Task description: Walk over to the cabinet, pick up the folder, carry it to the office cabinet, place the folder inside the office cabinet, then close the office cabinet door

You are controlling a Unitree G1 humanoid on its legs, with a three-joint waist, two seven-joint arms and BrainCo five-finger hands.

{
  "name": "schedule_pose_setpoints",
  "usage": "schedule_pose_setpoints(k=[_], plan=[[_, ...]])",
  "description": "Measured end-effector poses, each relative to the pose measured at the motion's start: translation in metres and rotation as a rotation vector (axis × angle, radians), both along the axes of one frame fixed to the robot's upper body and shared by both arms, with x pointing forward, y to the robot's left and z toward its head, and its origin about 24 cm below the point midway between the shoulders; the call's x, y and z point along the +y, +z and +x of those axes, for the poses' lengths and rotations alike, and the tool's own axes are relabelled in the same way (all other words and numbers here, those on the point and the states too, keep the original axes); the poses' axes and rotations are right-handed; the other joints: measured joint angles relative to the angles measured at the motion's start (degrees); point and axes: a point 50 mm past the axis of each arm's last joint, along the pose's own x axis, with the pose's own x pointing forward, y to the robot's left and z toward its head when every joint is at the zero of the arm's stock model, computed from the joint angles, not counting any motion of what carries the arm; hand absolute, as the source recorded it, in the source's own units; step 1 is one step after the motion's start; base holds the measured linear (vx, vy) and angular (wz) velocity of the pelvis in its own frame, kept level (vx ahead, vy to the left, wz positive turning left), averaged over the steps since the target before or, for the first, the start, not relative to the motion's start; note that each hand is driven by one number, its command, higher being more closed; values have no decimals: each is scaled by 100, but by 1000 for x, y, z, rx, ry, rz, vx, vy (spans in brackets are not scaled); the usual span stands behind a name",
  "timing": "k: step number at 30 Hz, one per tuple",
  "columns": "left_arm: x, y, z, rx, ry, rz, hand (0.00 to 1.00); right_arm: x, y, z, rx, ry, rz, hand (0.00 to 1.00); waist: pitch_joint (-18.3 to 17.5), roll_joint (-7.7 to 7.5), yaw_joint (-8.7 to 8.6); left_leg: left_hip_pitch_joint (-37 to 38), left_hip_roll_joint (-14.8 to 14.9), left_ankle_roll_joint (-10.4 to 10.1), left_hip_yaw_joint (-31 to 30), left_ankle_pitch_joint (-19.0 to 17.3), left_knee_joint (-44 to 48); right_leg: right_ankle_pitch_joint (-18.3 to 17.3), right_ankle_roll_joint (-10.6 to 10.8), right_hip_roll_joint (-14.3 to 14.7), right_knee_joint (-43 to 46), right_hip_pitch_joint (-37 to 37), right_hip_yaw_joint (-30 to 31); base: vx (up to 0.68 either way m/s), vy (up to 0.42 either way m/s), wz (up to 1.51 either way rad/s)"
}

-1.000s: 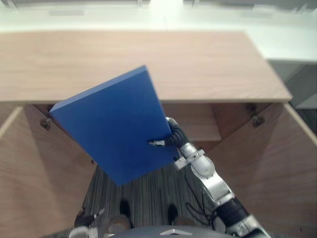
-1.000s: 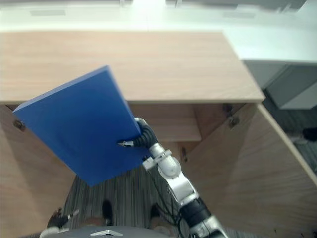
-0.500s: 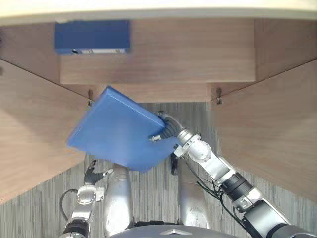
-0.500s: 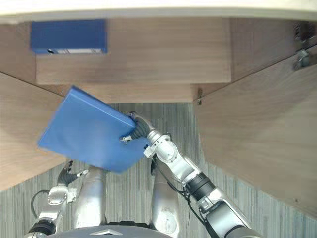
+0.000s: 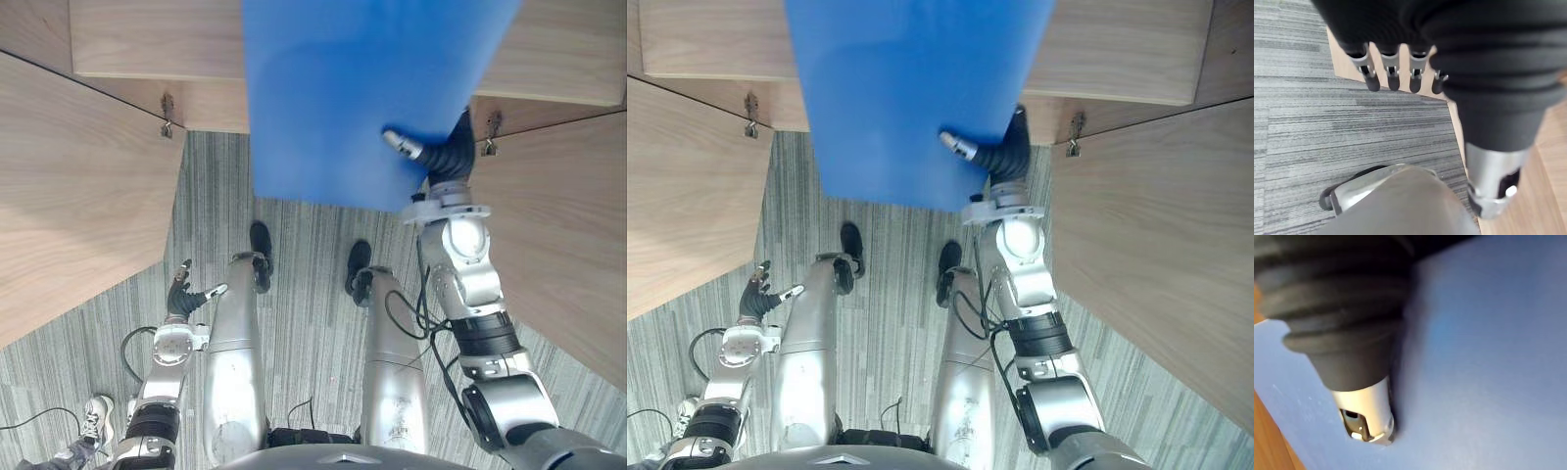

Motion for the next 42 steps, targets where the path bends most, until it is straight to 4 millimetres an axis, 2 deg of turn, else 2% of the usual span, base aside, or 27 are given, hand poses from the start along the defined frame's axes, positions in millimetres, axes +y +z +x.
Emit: schedule_pose_setpoints(k=[2, 7, 10, 14, 20, 26, 27, 33, 42], plan=[[0, 1, 1, -7, 4, -3, 0, -4, 5, 4, 0, -8, 53, 100, 0, 0, 0, -7, 1, -1, -9, 0, -5, -5, -4, 0, -2, -2, -10, 13, -35, 2], [-1, 12, 5, -62, 15, -17, 0, -22, 43, 21, -61, -25, 265, 100, -1, 0, -18, -244, 0, -15, -82, 44, -11, 4, -18, -6, -18, -182, -98, 8, -24, 2], [0, 10, 6, -55, 34, -19, 0, -26, 55, 30, -49, -18, 367, 100, -1, 0, -3, -252, 1, -19, -115, 51, -26, 4, -18, -14, -29, -172, -144, 44, -27, 3], [0, 7, 7, -44, 50, -34, 0, -31, 67, 38, -37, -27, 458, 100, -7, 3, -16, -246, 0, -47, -153, 122, -132, 26, -49, -17, -128, -138, -223, 19, -33, 4], [2, 2, 8, -18, 91, -32, 0, -45, 73, 53, 38, -49, 667, 100, -18, 9, -22, -240, -1, -83, -261, 251, -263, 78, -124, -9, -214, -79, -359, -17, -32, 6], [1, -1, 8, -6, 136, -36, 0, -51, 85, 59, 67, -37, 832, 100, -67, 12, -14, -233, -13, -108, -314, 421, -460, 183, -176, -4, -382, -52, -461, -17, -16, 4], [1, -1, 8, -5, 143, -41, 0, -52, 87, 60, 75, -30, 873, 0, -68, 12, -10, -232, -19, -103, -317, 443, -510, 191, -184, -5, -393, -52, -470, -24, -13, 4], [-1, -3, 10, 7, 175, -44, 0, -56, 92, 59, 76, -7, 987, 0, -74, 11, 18, -178, -48, -129, -401, 596, -727, 256, -235, -13, -548, 35, -596, -13, -15, 7], [-10, -5, 11, 13, 176, -87, 0, -45, 88, 62, 102, 15, 1030, 0, -416, 10, 43, -134, -79, -176, -381, 754, -1032, 310, -292, -14, -723, 19, -650, -1, -10, 3]])
